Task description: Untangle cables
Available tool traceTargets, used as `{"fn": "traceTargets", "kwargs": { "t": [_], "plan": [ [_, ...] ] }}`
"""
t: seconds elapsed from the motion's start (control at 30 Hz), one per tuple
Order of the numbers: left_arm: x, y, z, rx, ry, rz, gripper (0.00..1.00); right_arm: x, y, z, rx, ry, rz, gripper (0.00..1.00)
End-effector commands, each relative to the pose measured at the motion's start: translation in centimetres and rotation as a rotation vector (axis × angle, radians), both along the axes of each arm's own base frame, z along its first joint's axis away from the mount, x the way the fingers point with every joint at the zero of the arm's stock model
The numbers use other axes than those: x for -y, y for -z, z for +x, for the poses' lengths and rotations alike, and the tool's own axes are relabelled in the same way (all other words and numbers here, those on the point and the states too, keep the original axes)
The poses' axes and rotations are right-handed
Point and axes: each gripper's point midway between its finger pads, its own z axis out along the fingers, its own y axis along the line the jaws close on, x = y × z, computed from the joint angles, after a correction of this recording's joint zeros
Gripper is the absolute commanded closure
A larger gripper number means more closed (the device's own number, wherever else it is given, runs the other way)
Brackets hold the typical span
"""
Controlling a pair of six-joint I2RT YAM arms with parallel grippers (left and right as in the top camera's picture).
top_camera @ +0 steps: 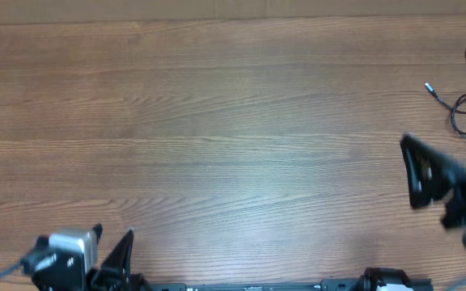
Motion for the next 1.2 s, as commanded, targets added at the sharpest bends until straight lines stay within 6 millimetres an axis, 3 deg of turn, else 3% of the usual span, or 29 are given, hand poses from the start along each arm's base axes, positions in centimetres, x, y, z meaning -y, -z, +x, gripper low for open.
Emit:
{"fn": "traceTargets", "kwargs": {
  "t": [0.0, 0.17, 0.33, 0.43, 0.57, 0.67, 0.73, 0.77, 0.8, 1.07, 1.17],
  "plan": [
    [-0.4, 1.7, -1.4, 0.026, -0.065, -0.056, 0.54, 0.7, 2.2, -1.5, -0.010, 0.062, 0.030, 0.00],
    [-0.5, 4.8, -1.6, 0.006, -0.099, -0.117, 0.60, 0.6, 6.9, -2.1, -0.080, 0.082, 0.083, 0.00],
    [-0.6, 8.8, -1.1, -0.056, -0.132, -0.173, 0.60, 0.7, 10.6, -1.9, -0.111, 0.086, 0.088, 0.00],
    [-0.6, 10.1, -0.4, -0.061, -0.141, -0.193, 0.59, 1.1, 12.4, -1.4, -0.119, 0.109, 0.079, 0.00],
    [-1.3, 10.0, 0.8, -0.020, -0.154, -0.158, 0.56, 3.9, 13.0, 1.0, -0.074, 0.250, 0.022, 0.00],
    [-3.1, 9.3, 2.7, 0.061, -0.226, -0.087, 0.45, 6.4, 12.9, 3.6, 0.013, 0.386, 0.001, 0.00],
    [-4.1, 9.1, 3.7, 0.093, -0.274, -0.068, 0.31, 7.2, 13.4, 5.0, 0.046, 0.432, 0.011, 0.00],
    [-4.4, 9.1, 4.2, 0.106, -0.288, -0.063, 0.12, 7.3, 13.8, 5.6, 0.054, 0.434, 0.014, 0.00],
    [-4.7, 9.0, 4.5, 0.119, -0.299, -0.058, 0.00, 7.3, 14.1, 6.2, 0.063, 0.434, 0.016, 0.00],
    [-5.1, 7.9, 5.3, 0.176, -0.316, -0.054, 0.00, 7.5, 14.9, 9.0, 0.078, 0.434, 0.018, 0.00],
    [-5.1, 7.3, 5.4, 0.202, -0.316, -0.055, 0.00, 7.5, 16.1, 9.6, 0.029, 0.434, 0.010, 0.00]
  ]
}}
